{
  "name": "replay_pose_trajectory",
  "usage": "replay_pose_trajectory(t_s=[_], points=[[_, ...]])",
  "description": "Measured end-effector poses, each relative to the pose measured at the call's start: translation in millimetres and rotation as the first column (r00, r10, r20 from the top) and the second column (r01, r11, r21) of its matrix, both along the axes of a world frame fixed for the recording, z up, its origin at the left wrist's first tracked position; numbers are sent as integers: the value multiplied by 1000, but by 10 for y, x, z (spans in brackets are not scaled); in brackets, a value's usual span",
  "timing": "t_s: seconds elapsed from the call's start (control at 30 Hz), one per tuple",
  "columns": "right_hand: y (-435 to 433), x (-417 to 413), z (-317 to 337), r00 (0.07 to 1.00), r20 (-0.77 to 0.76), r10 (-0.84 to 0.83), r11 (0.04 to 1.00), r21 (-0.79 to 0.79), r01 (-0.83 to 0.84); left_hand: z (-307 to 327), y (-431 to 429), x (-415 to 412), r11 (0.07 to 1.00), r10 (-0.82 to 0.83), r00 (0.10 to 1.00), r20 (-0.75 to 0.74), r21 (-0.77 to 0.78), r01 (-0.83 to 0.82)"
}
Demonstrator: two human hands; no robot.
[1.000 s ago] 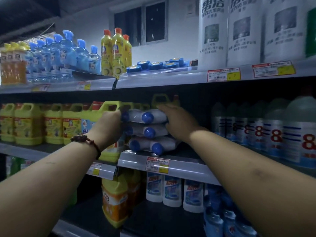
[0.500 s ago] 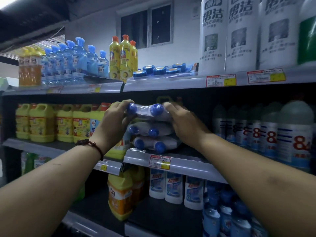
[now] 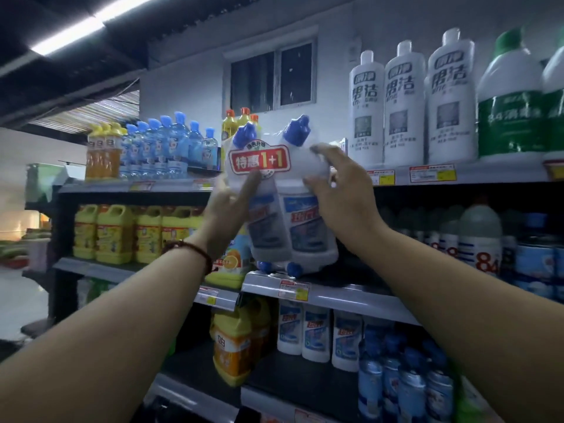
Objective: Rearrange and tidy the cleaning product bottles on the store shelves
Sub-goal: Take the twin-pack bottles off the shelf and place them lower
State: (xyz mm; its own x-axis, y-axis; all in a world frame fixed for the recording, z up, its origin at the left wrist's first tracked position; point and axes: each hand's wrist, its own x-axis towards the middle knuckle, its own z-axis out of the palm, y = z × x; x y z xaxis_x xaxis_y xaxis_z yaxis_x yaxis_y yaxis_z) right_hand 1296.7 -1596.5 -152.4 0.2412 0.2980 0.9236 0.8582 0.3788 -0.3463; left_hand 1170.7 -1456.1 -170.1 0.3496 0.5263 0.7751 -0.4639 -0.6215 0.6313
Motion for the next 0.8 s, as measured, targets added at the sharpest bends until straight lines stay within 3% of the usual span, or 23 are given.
replay_pose_trajectory(t_s=[0.1, 0.23, 0.37, 0.57, 0.7, 0.8], points=[[48, -54, -182, 962, -217, 163, 980, -81, -184, -364, 2, -2, 965, -200, 976, -82, -188, 182], [64, -30, -493, 886, -363, 289, 924, -134, -357, -712, 73, -87, 947, -103, 994, -34, -310, 88], [92, -79, -853, 832, -428, 353, 875, -163, -456, -1083, 127, -182, 891, 38, 994, -103, -447, -80], [292, -51, -1786, 732, -671, 122, 704, -461, -540, -1758, 133, -229, 755, 105, 972, -212, -618, -217], [315, -97, -2414, 601, -799, 40, 702, -405, -586, -2280, 197, -253, 755, 40, 924, -380, -595, -277], [342, -42, -2808, 539, -843, -9, 687, -396, -609, -2601, 311, -265, 761, -127, 885, -447, -616, -202]])
